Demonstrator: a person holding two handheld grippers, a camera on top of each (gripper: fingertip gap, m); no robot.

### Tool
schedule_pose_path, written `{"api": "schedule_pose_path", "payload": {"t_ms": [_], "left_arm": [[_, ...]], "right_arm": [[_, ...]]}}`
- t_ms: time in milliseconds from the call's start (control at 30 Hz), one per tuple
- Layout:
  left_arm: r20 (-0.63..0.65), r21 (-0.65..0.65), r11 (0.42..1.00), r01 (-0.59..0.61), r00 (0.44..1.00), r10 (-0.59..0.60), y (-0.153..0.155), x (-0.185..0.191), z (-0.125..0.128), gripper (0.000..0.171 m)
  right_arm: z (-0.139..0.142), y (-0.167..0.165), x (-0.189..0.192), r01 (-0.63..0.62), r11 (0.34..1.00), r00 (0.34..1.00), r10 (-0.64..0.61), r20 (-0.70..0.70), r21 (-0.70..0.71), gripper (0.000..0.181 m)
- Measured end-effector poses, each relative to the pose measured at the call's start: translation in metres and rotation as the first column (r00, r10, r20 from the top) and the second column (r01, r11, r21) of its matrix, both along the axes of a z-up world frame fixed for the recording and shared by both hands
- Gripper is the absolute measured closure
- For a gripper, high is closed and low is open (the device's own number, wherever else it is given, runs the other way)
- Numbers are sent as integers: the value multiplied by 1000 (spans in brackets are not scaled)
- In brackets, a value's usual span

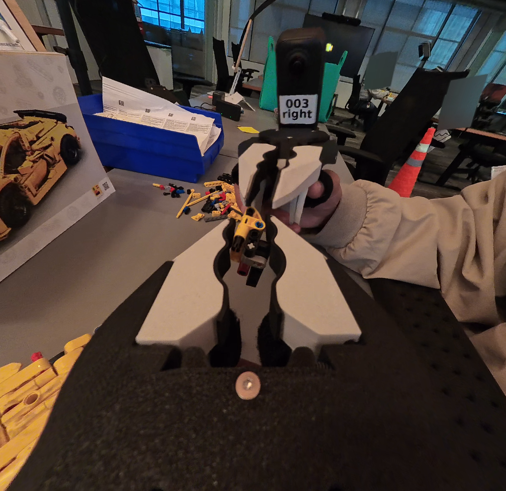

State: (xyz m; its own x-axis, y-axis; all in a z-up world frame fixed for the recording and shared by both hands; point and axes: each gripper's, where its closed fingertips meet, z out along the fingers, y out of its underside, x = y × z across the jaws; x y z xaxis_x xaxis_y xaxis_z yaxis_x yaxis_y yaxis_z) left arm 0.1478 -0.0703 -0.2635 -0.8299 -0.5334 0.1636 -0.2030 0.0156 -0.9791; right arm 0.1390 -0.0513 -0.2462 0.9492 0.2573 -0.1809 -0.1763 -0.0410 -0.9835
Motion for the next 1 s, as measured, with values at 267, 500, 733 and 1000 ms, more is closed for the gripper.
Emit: {"api": "schedule_pose_path", "payload": {"t_ms": [267,500,733,1000], "left_arm": [[-2,96,994,42,999,-42,-6,-8,-11,151],[-4,68,994,89,996,-89,-13,-17,-5,151],[33,30,998,48,998,-49,-13,-13,1,148],[2,-41,998,46,999,-46,-12,-6,1,152]], "right_arm": [[-15,0,-5,-16,999,992,21,127,-42,177],[-11,-5,-14,-51,999,985,46,169,21,177],[8,-6,-5,-49,997,998,50,-26,59,179],[3,-5,3,-60,998,976,66,-210,35,177]]}}
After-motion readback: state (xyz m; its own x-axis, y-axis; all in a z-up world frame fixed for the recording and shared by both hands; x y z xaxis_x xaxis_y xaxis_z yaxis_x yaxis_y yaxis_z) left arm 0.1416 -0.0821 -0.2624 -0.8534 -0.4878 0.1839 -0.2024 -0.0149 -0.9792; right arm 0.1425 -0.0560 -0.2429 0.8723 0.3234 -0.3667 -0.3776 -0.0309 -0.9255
